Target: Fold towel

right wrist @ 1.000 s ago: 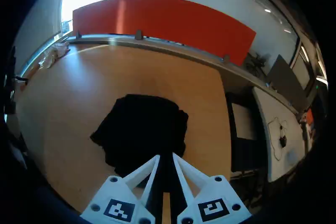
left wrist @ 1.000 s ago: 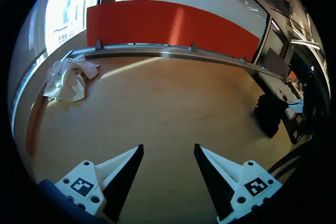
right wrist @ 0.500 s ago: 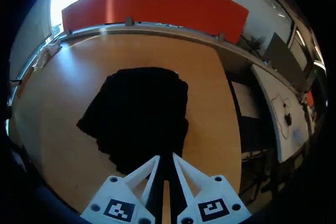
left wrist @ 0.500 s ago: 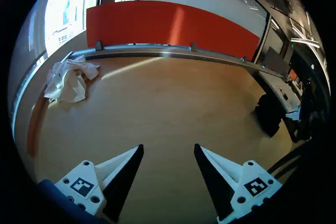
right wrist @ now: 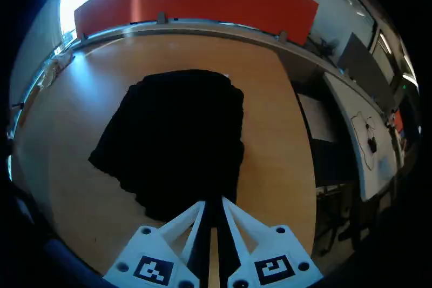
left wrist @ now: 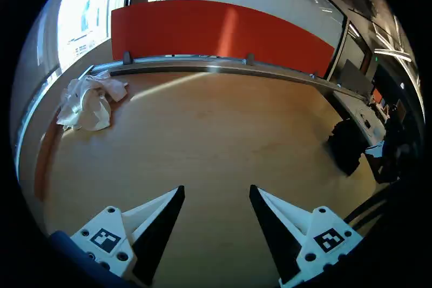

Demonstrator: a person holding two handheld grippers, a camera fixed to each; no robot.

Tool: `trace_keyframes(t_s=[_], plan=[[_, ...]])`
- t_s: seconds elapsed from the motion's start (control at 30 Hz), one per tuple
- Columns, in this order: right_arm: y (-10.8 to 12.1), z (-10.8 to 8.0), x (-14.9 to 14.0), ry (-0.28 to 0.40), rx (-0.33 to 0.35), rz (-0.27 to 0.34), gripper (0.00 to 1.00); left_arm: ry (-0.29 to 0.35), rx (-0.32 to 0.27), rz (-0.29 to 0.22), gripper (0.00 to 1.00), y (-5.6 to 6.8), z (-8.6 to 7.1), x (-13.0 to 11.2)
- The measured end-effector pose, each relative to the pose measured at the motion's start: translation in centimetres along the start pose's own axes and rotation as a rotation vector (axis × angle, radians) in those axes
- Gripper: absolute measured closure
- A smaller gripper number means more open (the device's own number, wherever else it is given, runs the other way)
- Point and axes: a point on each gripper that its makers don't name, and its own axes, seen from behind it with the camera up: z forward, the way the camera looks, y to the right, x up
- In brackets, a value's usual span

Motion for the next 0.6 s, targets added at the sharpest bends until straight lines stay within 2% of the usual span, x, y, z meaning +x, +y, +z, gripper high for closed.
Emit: trace_keyframes(t_s=[0.3,0.6], plan=[[-0.1,-0.2,0.0,0.012,-0.004,0.013,0.94,0.0,0.002,-0.002,0.11,0.0,-0.1,0.0],[-0.2,-1.0,0.7,0.054,-0.018,0.017,0.92,0.005,0.003,-0.003,0.11,-0.1,-0.2,0.2]])
